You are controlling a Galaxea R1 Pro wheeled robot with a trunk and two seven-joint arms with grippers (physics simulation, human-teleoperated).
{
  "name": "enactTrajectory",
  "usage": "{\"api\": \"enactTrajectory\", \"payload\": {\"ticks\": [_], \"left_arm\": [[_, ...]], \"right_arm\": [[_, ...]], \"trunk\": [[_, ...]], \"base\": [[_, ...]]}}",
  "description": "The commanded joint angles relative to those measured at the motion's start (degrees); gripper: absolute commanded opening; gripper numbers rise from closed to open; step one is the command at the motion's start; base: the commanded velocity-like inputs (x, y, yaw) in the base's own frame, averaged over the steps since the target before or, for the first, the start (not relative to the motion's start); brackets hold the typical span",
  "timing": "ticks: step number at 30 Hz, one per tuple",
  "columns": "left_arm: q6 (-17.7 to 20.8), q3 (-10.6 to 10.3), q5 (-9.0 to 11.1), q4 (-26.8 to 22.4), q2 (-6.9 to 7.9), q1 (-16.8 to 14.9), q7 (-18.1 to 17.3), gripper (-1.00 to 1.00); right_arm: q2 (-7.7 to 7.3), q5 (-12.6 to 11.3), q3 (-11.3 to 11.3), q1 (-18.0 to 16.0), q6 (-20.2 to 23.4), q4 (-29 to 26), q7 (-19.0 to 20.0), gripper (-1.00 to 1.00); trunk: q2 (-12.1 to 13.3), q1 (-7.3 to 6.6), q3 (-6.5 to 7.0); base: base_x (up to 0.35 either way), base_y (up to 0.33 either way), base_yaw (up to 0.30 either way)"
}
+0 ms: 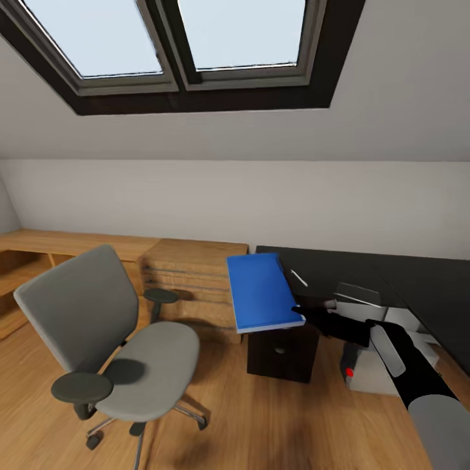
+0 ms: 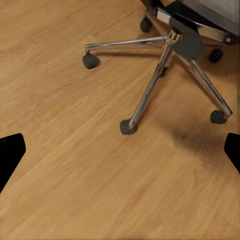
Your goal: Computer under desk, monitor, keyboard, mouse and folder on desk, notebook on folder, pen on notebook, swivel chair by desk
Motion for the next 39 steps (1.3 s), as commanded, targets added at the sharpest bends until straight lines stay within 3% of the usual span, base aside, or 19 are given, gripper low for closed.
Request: {"api": "enactTrajectory", "payload": {"ticks": [1,19,31,39], "left_arm": [[-0.7,0.1,0.6,0.3,-0.05,0.0,-0.5,1.00],[-1.9,0.0,0.5,1.0,-0.03,0.0,-0.6,1.00],[-1.9,-0.1,0.4,1.0,-0.16,0.0,-0.6,1.00],[-1.9,0.0,-1.1,1.0,-0.27,0.0,-0.6,1.00]], "right_arm": [[0.02,0.1,-0.1,0.0,0.2,-0.1,0.2,-1.00],[0.11,0.4,-0.1,0.0,0.0,-0.6,0.1,-1.00],[0.20,0.3,-0.1,0.0,0.0,-0.6,0.2,-1.00],[0.20,-0.1,-0.1,0.0,0.1,-0.6,0.5,-1.00]], "trunk": [[0.4,-0.22,0.13],[1.2,-0.66,0.49],[1.2,-0.66,0.49],[1.2,-0.66,0.49]], "base": [[0.000,0.000,-0.260],[0.000,-0.005,-0.043],[0.041,-0.139,-0.005],[0.046,-0.052,-0.184]]}}
